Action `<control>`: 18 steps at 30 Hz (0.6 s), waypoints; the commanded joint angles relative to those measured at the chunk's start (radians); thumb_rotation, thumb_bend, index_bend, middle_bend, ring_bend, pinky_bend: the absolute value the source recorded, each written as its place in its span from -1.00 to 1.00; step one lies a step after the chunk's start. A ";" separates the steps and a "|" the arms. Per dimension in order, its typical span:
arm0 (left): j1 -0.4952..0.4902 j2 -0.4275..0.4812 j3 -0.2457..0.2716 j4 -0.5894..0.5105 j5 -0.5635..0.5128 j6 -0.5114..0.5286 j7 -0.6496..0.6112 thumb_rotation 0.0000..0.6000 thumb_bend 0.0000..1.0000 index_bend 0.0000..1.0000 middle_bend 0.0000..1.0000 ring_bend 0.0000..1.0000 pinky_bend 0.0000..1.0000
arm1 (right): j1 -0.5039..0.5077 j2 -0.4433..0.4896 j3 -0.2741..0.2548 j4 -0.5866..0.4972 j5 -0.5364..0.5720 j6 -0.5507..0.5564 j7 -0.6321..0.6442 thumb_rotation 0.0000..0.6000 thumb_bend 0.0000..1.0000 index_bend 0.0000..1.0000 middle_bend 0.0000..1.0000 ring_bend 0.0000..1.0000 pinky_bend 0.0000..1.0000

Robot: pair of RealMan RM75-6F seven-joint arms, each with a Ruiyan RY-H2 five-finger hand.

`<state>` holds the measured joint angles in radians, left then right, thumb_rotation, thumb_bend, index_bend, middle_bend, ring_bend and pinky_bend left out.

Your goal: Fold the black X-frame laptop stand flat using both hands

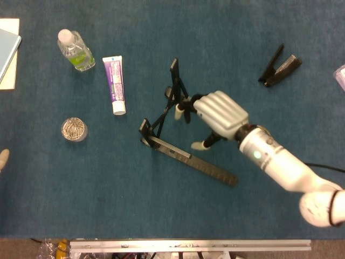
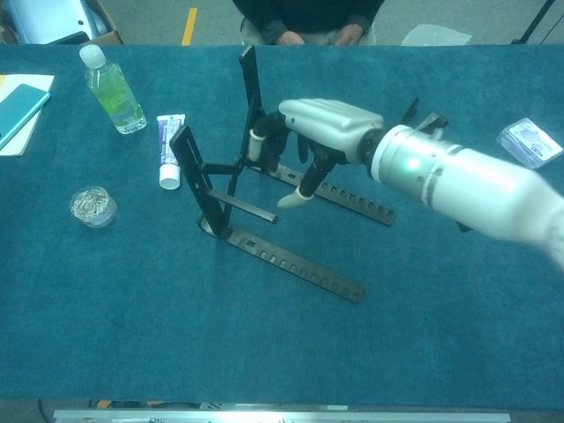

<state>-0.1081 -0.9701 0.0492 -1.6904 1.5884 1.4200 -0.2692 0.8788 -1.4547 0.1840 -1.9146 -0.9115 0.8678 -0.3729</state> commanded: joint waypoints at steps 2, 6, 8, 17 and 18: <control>0.001 0.003 -0.001 -0.007 0.001 0.005 0.007 1.00 -0.32 -0.99 -0.95 -1.00 -1.00 | -0.021 0.084 0.024 -0.122 -0.085 -0.020 0.095 1.00 -0.85 -0.24 0.01 -0.33 -0.09; 0.005 0.008 -0.001 -0.012 -0.001 0.009 0.009 1.00 -0.32 -0.99 -0.95 -1.00 -1.00 | -0.021 0.095 0.024 -0.160 -0.115 -0.045 0.149 1.00 -0.85 -0.24 0.00 -0.33 -0.08; 0.008 0.009 0.001 -0.012 -0.002 0.010 0.008 1.00 -0.32 -0.99 -0.95 -1.00 -1.00 | -0.017 0.092 0.014 -0.165 -0.124 -0.063 0.165 1.00 -0.85 -0.24 0.00 -0.33 -0.07; 0.014 0.006 0.004 -0.003 -0.006 0.009 -0.002 1.00 -0.32 -0.99 -0.96 -1.00 -1.00 | 0.024 0.001 -0.022 -0.084 -0.082 -0.104 0.187 1.00 -0.85 -0.24 0.00 -0.33 -0.06; 0.014 0.005 0.004 -0.001 -0.007 0.010 -0.004 1.00 -0.32 -0.99 -0.96 -1.00 -1.00 | 0.030 -0.012 -0.026 -0.070 -0.073 -0.105 0.183 1.00 -0.85 -0.24 0.00 -0.33 -0.06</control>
<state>-0.0943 -0.9644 0.0531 -1.6920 1.5821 1.4295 -0.2724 0.8955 -1.4428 0.1670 -2.0095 -1.0029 0.7691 -0.1886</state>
